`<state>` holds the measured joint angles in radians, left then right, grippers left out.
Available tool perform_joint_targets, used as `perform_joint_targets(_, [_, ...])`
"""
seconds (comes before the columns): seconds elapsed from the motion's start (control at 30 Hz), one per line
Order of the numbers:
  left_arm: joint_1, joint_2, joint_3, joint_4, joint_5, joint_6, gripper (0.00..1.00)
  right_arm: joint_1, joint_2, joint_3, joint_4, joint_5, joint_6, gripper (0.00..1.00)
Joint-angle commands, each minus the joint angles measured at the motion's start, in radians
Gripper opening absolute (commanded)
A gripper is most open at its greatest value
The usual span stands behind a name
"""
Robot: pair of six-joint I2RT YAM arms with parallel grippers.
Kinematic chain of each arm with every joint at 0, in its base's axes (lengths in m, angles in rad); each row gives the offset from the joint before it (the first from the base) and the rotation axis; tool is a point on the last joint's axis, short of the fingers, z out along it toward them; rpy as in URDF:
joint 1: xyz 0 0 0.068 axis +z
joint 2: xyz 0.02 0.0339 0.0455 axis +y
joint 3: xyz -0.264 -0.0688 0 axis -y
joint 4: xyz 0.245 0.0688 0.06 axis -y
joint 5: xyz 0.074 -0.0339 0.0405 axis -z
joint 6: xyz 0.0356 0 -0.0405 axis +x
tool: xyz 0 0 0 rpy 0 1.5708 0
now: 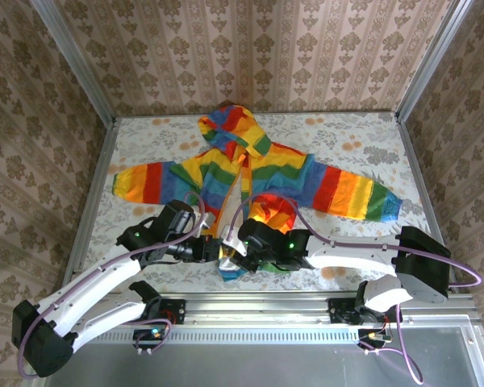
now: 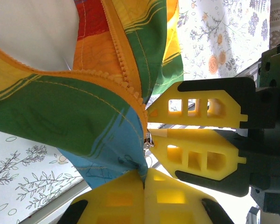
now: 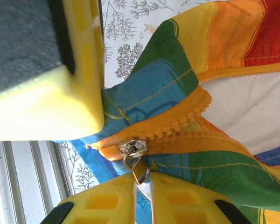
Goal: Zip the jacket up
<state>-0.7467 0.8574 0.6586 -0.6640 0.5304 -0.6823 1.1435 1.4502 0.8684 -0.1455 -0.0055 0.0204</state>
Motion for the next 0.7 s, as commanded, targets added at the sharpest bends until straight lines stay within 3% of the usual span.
perform_joint_targets(0.0, [-0.010,-0.009,0.038,-0.024,0.007,0.026,0.00,0.005,-0.017,-0.008,0.022,0.030,-0.023,0.19])
perform_joint_targets(0.27, [-0.014,-0.009,0.033,-0.022,0.012,0.029,0.00,0.005,0.011,0.025,0.036,0.037,-0.040,0.23])
perform_joint_targets(0.5, [-0.015,-0.015,0.033,-0.036,0.011,0.033,0.00,0.005,0.018,0.040,0.044,0.099,-0.043,0.09])
perform_joint_targets(0.67, [-0.017,-0.020,0.033,-0.036,0.008,0.032,0.00,0.005,0.031,0.042,0.056,0.079,-0.074,0.15])
